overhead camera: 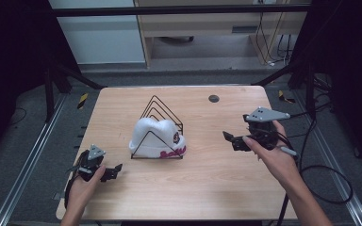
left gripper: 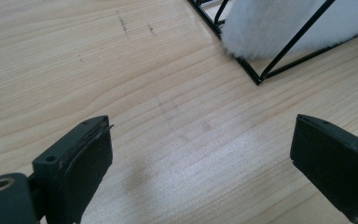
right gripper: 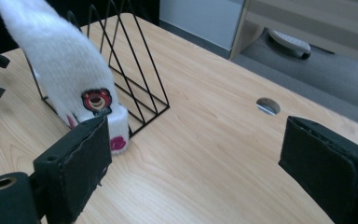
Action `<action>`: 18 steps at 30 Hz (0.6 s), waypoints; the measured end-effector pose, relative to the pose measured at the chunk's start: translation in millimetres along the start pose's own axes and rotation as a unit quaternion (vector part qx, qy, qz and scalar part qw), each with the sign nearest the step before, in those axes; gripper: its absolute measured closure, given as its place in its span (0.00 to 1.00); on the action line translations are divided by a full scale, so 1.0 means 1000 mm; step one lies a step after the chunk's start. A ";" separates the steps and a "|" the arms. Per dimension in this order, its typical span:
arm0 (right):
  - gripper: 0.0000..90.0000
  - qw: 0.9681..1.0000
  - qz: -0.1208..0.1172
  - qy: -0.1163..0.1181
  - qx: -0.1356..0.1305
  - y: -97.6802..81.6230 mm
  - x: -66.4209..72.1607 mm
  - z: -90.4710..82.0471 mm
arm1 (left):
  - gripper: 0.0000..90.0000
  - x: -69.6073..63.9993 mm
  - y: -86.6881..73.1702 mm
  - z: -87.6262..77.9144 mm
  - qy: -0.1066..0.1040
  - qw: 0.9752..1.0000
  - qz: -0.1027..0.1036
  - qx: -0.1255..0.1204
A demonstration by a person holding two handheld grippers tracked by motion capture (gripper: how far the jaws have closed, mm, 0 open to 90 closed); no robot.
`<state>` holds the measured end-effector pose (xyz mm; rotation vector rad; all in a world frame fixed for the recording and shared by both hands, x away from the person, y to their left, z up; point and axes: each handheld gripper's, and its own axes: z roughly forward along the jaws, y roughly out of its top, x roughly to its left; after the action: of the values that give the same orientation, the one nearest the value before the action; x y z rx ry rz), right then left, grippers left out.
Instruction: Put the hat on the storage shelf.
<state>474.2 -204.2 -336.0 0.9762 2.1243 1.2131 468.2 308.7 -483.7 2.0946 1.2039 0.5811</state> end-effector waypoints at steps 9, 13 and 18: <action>0.13 1.000 0.009 -0.007 0.015 -0.034 -0.010 -0.002 | 0.05 -0.002 -0.005 0.005 -0.002 1.000 0.000 0.001; 0.13 1.000 0.017 -0.001 0.023 -0.050 -0.010 0.003 | 0.05 -0.002 -0.006 0.006 -0.002 1.000 0.002 0.000; 0.13 0.999 0.028 0.003 0.044 -0.074 -0.010 0.015 | 0.05 -0.002 -0.009 0.009 -0.001 1.000 0.001 0.003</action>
<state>466.0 -229.5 -407.6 1.0778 2.1849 1.1575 467.5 307.7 -496.4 2.1011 1.2043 0.5753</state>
